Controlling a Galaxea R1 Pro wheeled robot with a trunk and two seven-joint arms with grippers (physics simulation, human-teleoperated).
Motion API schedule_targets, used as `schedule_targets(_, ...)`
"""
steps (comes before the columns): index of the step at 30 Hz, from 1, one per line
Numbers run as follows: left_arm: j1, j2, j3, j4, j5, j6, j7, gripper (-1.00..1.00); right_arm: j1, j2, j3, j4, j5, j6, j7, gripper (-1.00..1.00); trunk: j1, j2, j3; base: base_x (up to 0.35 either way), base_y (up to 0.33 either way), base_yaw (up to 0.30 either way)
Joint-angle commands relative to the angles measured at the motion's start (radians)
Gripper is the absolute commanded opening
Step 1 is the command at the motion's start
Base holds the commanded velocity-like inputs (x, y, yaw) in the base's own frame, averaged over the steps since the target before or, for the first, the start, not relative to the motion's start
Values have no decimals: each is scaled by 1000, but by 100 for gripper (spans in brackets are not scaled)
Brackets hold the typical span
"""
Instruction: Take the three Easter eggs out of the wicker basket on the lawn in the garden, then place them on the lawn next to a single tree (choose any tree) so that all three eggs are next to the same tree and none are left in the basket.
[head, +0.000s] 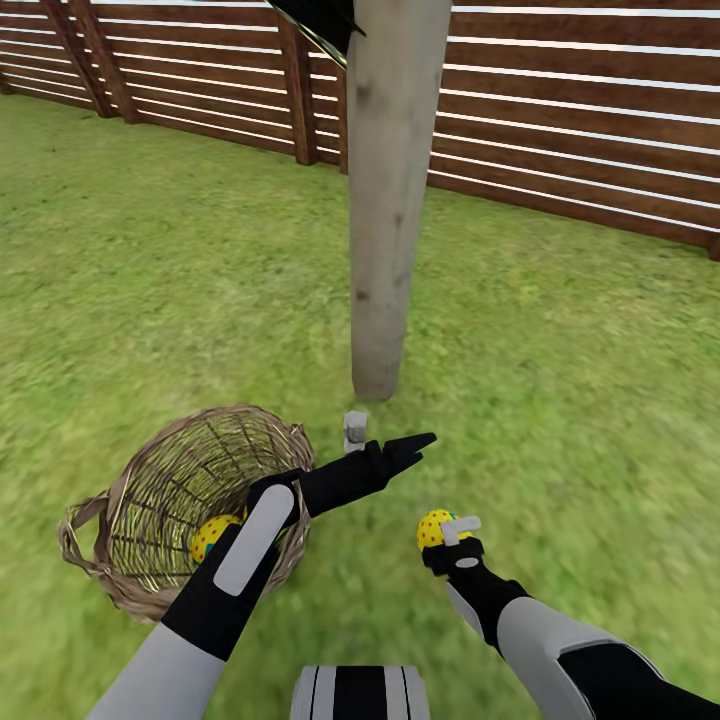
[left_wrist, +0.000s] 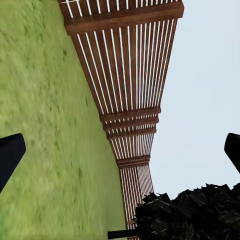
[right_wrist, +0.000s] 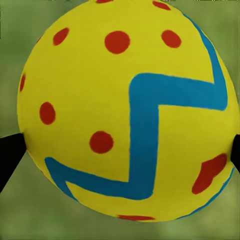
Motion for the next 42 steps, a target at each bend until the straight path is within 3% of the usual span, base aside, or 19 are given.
schedule_targets(1, 0, 0, 1, 0, 3, 5, -1, 100, 0, 0, -9, 4, -4, -1, -2, 100, 0, 0, 3, 0, 0, 0)
schedule_targets(21, 0, -2, -1, -1, 1, 9, 3, 100, 0, 2, -10, 2, -4, 0, -1, 100, -9, 5, 80, 0, 0, 0)
schedule_targets(29, -1, -1, -2, -4, 1, 17, 8, 100, 0, 0, -10, -58, -4, 17, 2, 100, -13, 7, 111, 0, 0, 0)
schedule_targets(42, -6, 12, 4, -60, 1, 29, 9, 100, 0, -10, -12, -291, -4, 350, 15, 100, -19, 10, 162, 0, 0, 0)
